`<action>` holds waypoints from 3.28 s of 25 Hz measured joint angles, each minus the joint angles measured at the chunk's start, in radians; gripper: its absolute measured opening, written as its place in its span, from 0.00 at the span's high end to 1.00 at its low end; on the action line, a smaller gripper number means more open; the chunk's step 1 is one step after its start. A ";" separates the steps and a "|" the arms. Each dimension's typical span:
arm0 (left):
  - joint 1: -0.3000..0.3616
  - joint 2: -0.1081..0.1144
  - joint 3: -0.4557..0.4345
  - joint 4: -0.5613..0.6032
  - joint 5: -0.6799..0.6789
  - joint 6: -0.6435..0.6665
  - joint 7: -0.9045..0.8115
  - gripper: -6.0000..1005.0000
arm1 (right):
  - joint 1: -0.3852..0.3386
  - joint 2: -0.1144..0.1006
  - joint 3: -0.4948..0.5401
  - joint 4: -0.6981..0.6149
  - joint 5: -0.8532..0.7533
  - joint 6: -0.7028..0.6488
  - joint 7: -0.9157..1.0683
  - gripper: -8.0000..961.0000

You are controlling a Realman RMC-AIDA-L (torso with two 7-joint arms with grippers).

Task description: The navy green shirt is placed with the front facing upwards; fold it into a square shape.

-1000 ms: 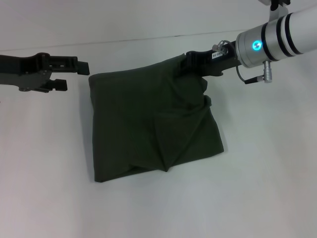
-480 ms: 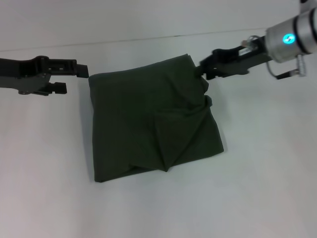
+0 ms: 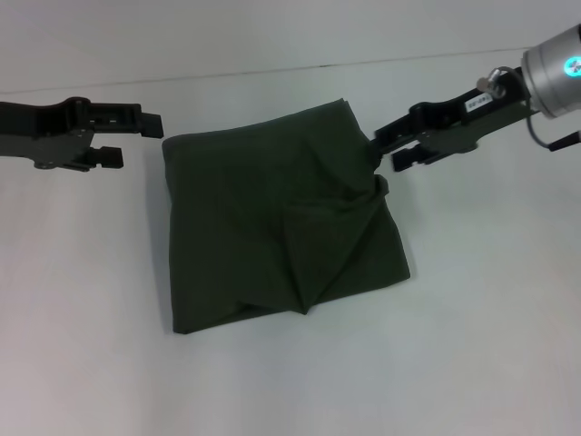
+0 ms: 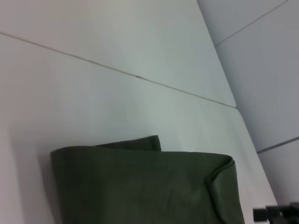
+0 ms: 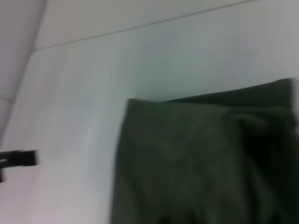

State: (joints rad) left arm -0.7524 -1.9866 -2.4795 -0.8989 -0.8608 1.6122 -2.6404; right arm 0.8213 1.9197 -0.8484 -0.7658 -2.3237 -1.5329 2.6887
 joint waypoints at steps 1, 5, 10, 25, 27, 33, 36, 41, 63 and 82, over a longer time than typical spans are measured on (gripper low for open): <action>0.000 0.000 0.000 0.000 0.000 0.000 0.000 0.06 | 0.004 0.005 0.001 0.000 0.016 -0.009 0.000 0.42; 0.001 0.000 0.000 0.000 0.000 0.002 0.000 0.06 | 0.011 0.035 0.005 0.000 0.066 0.028 -0.002 0.34; 0.006 0.002 -0.002 0.000 0.000 0.000 -0.001 0.06 | 0.028 0.082 -0.006 0.044 0.092 0.120 -0.003 0.34; 0.007 0.031 -0.053 -0.002 -0.001 0.001 -0.001 0.05 | 0.111 0.134 -0.136 0.180 0.076 0.270 0.034 0.35; 0.007 0.035 -0.066 -0.002 -0.001 0.001 -0.001 0.05 | 0.109 0.124 -0.163 0.181 0.076 0.261 0.053 0.35; 0.005 0.040 -0.077 0.000 -0.001 0.002 -0.001 0.05 | 0.093 0.102 -0.164 0.169 0.054 0.183 0.061 0.35; 0.002 0.040 -0.077 0.000 -0.001 0.001 -0.001 0.06 | 0.085 0.084 -0.163 0.148 0.048 0.117 0.061 0.35; -0.001 0.040 -0.078 0.000 -0.001 0.000 -0.004 0.06 | 0.048 0.048 -0.154 0.079 0.025 0.004 0.075 0.35; -0.007 0.040 -0.087 -0.009 -0.001 0.001 -0.017 0.05 | 0.004 0.033 -0.030 -0.010 0.175 -0.012 0.055 0.35; -0.003 0.049 -0.111 -0.008 -0.001 0.001 -0.015 0.05 | 0.054 0.108 -0.102 0.097 0.060 0.240 -0.020 0.35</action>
State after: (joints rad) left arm -0.7555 -1.9375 -2.5910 -0.9066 -0.8620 1.6132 -2.6555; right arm 0.8748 2.0279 -0.9507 -0.6691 -2.2637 -1.2929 2.6683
